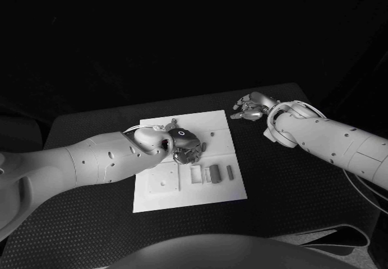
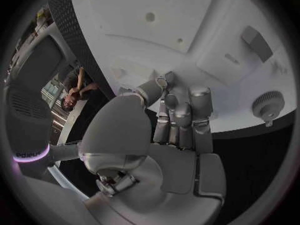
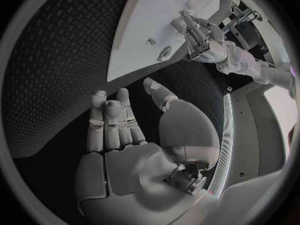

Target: Assemble the parts on the task board

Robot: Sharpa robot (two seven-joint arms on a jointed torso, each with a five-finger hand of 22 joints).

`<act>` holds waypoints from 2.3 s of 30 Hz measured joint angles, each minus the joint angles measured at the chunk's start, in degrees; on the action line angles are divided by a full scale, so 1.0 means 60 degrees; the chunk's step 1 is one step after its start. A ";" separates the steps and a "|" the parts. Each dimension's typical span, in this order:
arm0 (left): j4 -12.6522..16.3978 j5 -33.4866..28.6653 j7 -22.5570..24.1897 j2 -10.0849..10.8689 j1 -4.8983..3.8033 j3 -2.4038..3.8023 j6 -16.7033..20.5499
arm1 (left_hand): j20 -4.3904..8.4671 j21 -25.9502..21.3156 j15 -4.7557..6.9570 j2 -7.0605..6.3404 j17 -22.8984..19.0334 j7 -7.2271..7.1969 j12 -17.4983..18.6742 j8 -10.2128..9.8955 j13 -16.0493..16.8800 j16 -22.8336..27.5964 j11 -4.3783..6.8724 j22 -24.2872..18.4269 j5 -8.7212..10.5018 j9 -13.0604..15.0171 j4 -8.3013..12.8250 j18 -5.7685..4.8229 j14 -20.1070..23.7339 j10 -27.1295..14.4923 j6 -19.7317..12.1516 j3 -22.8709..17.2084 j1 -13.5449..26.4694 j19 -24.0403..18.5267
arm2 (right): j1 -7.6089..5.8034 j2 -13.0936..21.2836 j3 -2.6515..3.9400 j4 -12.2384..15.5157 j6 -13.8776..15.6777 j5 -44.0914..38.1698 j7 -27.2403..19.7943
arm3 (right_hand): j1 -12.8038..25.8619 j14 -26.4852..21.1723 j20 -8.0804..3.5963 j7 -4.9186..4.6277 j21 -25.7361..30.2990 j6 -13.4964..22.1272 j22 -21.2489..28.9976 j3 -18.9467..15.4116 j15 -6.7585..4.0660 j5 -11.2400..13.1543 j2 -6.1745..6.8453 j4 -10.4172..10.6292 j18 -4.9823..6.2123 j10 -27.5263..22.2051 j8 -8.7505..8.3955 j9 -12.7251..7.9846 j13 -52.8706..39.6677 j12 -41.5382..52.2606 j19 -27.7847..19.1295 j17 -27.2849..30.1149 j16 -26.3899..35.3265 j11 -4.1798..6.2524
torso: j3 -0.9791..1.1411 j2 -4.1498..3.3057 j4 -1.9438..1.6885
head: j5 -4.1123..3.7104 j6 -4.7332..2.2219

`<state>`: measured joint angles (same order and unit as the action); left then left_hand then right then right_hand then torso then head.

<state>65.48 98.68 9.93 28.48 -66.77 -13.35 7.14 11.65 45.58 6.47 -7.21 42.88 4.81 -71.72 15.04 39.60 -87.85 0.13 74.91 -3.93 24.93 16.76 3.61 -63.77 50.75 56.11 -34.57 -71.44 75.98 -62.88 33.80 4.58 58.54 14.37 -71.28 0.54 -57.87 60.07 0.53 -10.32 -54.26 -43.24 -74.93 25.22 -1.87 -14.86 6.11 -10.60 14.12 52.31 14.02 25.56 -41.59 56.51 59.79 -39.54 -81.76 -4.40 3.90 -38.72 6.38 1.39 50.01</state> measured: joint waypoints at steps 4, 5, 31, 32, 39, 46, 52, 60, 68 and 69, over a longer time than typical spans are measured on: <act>-0.0042 0.0015 0.0026 -0.0035 -0.0002 -0.0001 0.0005 | 0.0000 0.0000 0.0000 0.0000 0.0000 0.0049 0.0000 0.0046 -0.0011 0.0001 0.0000 -0.0001 0.0105 0.0001 0.0009 0.0000 0.0000 0.0000 0.0050 -0.0009 0.0000 0.0000 | 0.0000 0.0000 0.0000 0.0001 0.0000 0.0000 0.0000 | 0.0000 0.0001 0.0000 0.0000 0.0000 0.0000 0.0000 0.0000 0.0001 0.0000 0.0000 0.0000 0.0000 0.0000 0.0000 0.0000 0.0000 0.0000 0.0000 0.0000 0.0000 0.0000 | -0.0001 0.0000 0.0000 | 0.0000 0.0000; -0.0062 0.0019 0.0041 -0.0050 -0.0002 -0.0001 0.0006 | 0.0000 0.0000 0.0000 -0.0001 0.0008 0.0049 0.0000 0.0060 -0.0011 0.0001 0.0000 0.0000 0.0105 0.0001 0.0010 0.0001 0.0000 0.0000 0.0054 -0.0010 0.0000 0.0000 | 0.0000 0.0000 0.0000 0.0003 0.0000 0.0000 0.0000 | 0.0000 0.0001 0.0000 0.0000 0.0000 0.0000 0.0000 0.0000 0.0001 0.0000 0.0000 0.0000 0.0000 0.0000 0.0000 0.0000 0.0000 0.0000 0.0000 0.0000 0.0000 0.0000 | -0.0001 0.0000 0.0001 | 0.0000 0.0000; -0.0258 0.0050 0.0276 -0.0109 0.0039 0.0039 0.0324 | 0.0053 0.0074 0.0032 -0.0254 0.0073 0.0101 -0.0045 0.0426 -0.0101 0.0006 0.0065 0.0005 0.0157 0.0294 -0.0010 0.0035 -0.0102 0.0139 0.0306 0.0993 0.0077 0.0086 | 0.0000 0.0015 -0.0001 0.0031 -0.0001 0.0000 0.0001 | 0.0000 0.0003 0.0020 0.0000 0.0000 0.0000 0.0000 0.0000 0.0003 0.0000 0.0000 0.0000 -0.0001 0.0000 0.0000 -0.0007 0.0000 -0.0001 0.0013 0.0000 0.0000 0.0000 | 0.0002 0.0001 0.0005 | -0.0008 0.0000; -0.0258 0.0051 0.0276 -0.0105 0.0040 0.0039 0.0338 | 0.0053 0.0074 0.0035 -0.0227 0.0073 0.0108 -0.0045 0.0434 -0.0107 0.0007 0.0069 0.0005 0.0157 0.0297 -0.0007 0.0037 -0.0105 0.0179 0.0316 0.1047 0.0102 0.0087 | 0.0000 0.0017 -0.0001 0.0031 -0.0001 0.0000 0.0001 | 0.0000 0.0003 0.0020 0.0000 0.0000 0.0000 0.0000 0.0000 0.0003 0.0000 0.0000 0.0000 0.0000 0.0000 0.0000 -0.0007 0.0000 -0.0001 0.0012 0.0000 0.0000 0.0000 | 0.0001 0.0001 0.0005 | -0.0008 0.0000; -0.0418 0.0085 -0.0106 -0.0014 0.0025 0.0050 0.0496 | 0.0088 0.0075 0.0098 -0.0089 0.0085 0.0158 -0.0026 0.0536 -0.0148 0.0043 0.0102 0.0004 0.0259 0.0351 -0.0078 -0.0093 -0.0238 0.0312 0.0408 0.1403 0.0644 0.0157 | 0.0000 0.0025 -0.0001 0.0036 -0.0001 0.0000 0.0001 | 0.0000 0.0004 0.0033 0.0000 0.0000 0.0000 0.0000 0.0000 0.0004 0.0000 0.0000 0.0000 0.0000 0.0000 0.0000 -0.0007 0.0000 -0.0001 0.0000 0.0000 0.0000 0.0000 | -0.0009 0.0003 -0.0003 | -0.0003 0.0000; -0.0391 0.0064 -0.0251 -0.0023 0.0024 0.0050 0.0529 | 0.0087 0.0075 0.0100 -0.0087 0.0091 0.0154 -0.0026 0.0536 -0.0172 0.0044 0.0133 0.0003 0.0221 0.0361 -0.0068 -0.0093 -0.0240 0.0343 0.0405 0.1426 0.0644 0.0158 | 0.0000 0.0032 -0.0001 0.0041 -0.0002 0.0000 0.0001 | 0.0000 0.0004 0.0034 0.0000 0.0000 0.0000 0.0000 0.0000 0.0004 0.0000 0.0000 0.0000 0.0000 0.0000 0.0000 -0.0007 0.0000 -0.0001 -0.0001 0.0000 0.0000 0.0000 | -0.0010 0.0003 -0.0005 | 0.0012 0.0000; -0.0383 0.0040 -0.0301 -0.0013 0.0027 0.0049 0.0520 | 0.0073 0.0075 0.0100 -0.0073 0.0092 0.0130 -0.0026 0.0536 -0.0191 0.0044 0.0133 0.0002 0.0223 0.0351 -0.0044 -0.0092 -0.0239 0.0343 0.0361 0.1453 0.0658 0.0172 | 0.0000 0.0035 -0.0001 0.0041 -0.0002 0.0000 0.0001 | 0.0000 0.0005 0.0035 0.0000 0.0000 0.0000 0.0000 0.0000 0.0005 0.0000 0.0000 0.0000 0.0000 0.0000 0.0000 -0.0006 0.0000 -0.0001 -0.0002 0.0000 0.0000 0.0000 | -0.0010 0.0003 -0.0004 | 0.0013 0.0000; -0.0381 -0.0027 -0.0360 -0.0011 0.0030 0.0048 0.0508 | 0.0071 0.0075 0.0100 -0.0062 0.0092 0.0164 -0.0025 0.0438 -0.0197 0.0044 0.0133 0.0002 0.0244 0.0315 -0.0047 -0.0093 -0.0239 0.0342 0.0234 0.1458 0.0669 0.0172 | 0.0000 0.0041 -0.0003 0.0042 -0.0003 0.0000 0.0001 | 0.0000 0.0006 0.0037 0.0000 0.0000 0.0000 0.0000 0.0000 0.0006 0.0000 0.0000 0.0000 0.0000 0.0000 0.0000 -0.0006 0.0000 -0.0002 -0.0004 0.0000 0.0000 0.0000 | -0.0005 0.0003 -0.0003 | 0.0014 0.0000; -0.0367 -0.0130 -0.0424 -0.0008 0.0028 0.0050 0.0395 | 0.0069 0.0030 0.0066 0.0221 0.0105 0.0175 -0.0024 0.0320 -0.0206 0.0046 0.0063 0.0001 0.0019 0.0271 -0.0165 -0.0094 -0.0273 0.0342 0.0125 0.1088 0.0554 0.0172 | 0.0000 0.0042 -0.0003 0.0048 -0.0004 0.0000 0.0001 | 0.0000 0.0006 0.0019 0.0000 0.0000 0.0001 0.0000 0.0000 0.0006 0.0000 0.0000 0.0000 0.0000 0.0000 0.0000 -0.0005 0.0000 -0.0002 0.0018 0.0000 0.0000 0.0000 | 0.0001 0.0003 0.0001 | 0.0018 0.0000; -0.0363 -0.0132 -0.0435 -0.0010 0.0026 0.0050 0.0385 | 0.0069 0.0031 0.0066 0.0265 0.0109 0.0175 -0.0022 0.0310 -0.0206 0.0048 0.0063 0.0001 0.0040 0.0270 -0.0179 -0.0095 -0.0272 0.0341 0.0122 0.1031 0.0516 0.0172 | 0.0000 0.0044 -0.0003 0.0048 -0.0004 0.0000 0.0002 | 0.0000 0.0008 0.0019 -0.0001 0.0000 0.0000 0.0000 0.0000 0.0007 0.0000 0.0000 0.0000 0.0000 0.0000 0.0000 -0.0005 0.0000 -0.0003 0.0019 0.0000 0.0000 0.0000 | 0.0003 0.0002 0.0001 | 0.0018 0.0000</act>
<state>63.30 97.89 7.32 28.42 -66.61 -13.05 9.45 12.07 45.76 6.87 -5.62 43.53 5.86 -71.86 16.90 38.36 -87.56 0.51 74.91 -3.69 26.55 15.68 3.04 -65.41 52.80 56.85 -28.38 -68.35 77.02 -62.87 34.06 4.56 58.83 14.35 -71.28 0.55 -57.87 60.11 0.65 -10.32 -54.26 -43.24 -74.93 25.22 -1.82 -14.86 6.11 -10.61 14.12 52.31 14.02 25.53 -41.59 56.49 59.90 -39.54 -81.76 -4.40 3.92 -38.70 6.39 1.50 50.01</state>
